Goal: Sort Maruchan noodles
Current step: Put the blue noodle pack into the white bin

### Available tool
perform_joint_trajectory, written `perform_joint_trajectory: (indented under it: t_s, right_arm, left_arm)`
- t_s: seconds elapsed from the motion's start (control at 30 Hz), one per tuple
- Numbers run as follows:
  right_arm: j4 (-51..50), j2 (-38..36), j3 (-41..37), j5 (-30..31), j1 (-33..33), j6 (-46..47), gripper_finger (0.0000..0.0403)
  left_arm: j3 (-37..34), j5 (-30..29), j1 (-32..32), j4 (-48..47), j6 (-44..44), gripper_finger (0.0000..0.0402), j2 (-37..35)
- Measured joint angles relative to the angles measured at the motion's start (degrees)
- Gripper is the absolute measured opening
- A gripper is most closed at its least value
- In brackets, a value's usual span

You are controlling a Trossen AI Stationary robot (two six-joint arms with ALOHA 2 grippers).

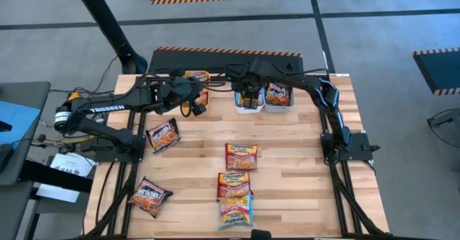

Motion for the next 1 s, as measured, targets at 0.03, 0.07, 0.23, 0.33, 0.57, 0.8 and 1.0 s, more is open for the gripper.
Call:
perform_joint_trajectory:
  t_s: [0.03,0.07,0.23,0.33,0.57,0.8,1.0]
  right_arm:
    - [-0.33,-0.07,0.53,-1.78,-0.05,0.23,0.0167]
    - [-0.42,-0.13,0.78,-4.26,-0.31,0.27,0.0167]
    - [1.61,-0.11,0.23,-17.90,-2.47,-0.15,0.0160]
    - [3.86,-0.03,-1.72,-18.86,-3.35,-0.16,0.0154]
    - [8.22,-0.07,-7.27,-19.09,-5.59,-1.00,0.0145]
    - [12.01,-0.08,-10.50,-19.32,-6.12,-1.08,0.0144]
    - [13.99,-0.08,-13.64,-19.61,-6.03,-1.28,0.0144]
  left_arm:
    - [0.00,0.00,0.00,0.00,-0.01,0.0000,0.00]
    - [0.00,-0.01,0.00,-0.04,-0.13,0.0000,0.00]
    - [0.00,-0.02,0.01,-0.66,-0.85,0.0000,0.00]
    - [0.00,0.00,0.00,-0.66,-0.85,0.0000,0.00]
    - [0.00,0.00,0.01,-0.66,-0.65,0.0000,0.00]
    - [0.00,0.00,0.02,-0.66,-0.63,0.0000,0.00]
    - [0.00,0.00,0.02,-0.66,-0.64,0.0000,0.00]
